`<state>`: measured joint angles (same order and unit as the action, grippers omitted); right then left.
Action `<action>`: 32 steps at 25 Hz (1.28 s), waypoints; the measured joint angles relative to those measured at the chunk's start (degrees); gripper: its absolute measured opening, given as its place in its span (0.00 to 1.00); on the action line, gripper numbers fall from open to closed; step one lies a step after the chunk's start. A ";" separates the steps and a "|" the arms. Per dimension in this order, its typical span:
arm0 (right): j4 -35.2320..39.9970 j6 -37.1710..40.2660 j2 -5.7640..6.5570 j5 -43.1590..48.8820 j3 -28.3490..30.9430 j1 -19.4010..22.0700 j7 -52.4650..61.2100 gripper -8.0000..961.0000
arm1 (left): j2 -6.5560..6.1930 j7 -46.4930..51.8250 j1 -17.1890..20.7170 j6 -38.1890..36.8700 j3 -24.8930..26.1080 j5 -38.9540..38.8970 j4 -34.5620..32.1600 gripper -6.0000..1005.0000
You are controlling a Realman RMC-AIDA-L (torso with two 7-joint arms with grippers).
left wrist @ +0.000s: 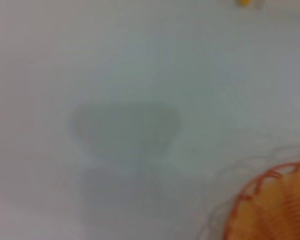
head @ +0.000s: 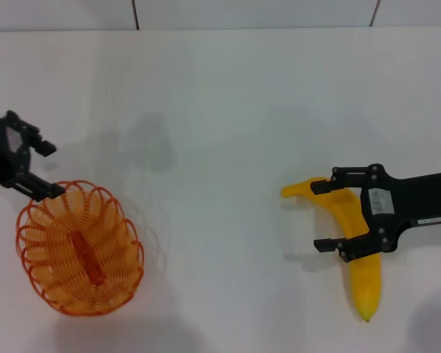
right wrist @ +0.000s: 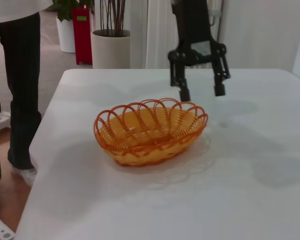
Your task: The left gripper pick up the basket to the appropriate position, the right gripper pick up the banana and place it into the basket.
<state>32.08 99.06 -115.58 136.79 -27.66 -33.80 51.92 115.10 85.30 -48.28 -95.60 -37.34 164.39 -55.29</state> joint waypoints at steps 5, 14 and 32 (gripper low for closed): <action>0.00 -0.04 -0.08 -0.04 0.01 -0.04 0.04 0.93 | 1.34 -1.55 -1.04 5.34 -2.90 0.04 4.02 0.80; 0.00 -0.20 -0.09 -0.04 -0.01 0.06 0.22 0.93 | 1.51 -2.01 -2.44 6.92 -4.65 -0.57 7.81 0.80; 0.00 -0.44 -0.09 -0.03 0.24 0.32 0.21 0.93 | 1.65 1.76 -2.53 7.06 -8.64 0.05 9.07 0.59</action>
<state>32.08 98.62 -115.66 136.76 -27.42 -33.48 52.13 116.76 87.05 -50.82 -88.54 -45.98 164.44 -46.22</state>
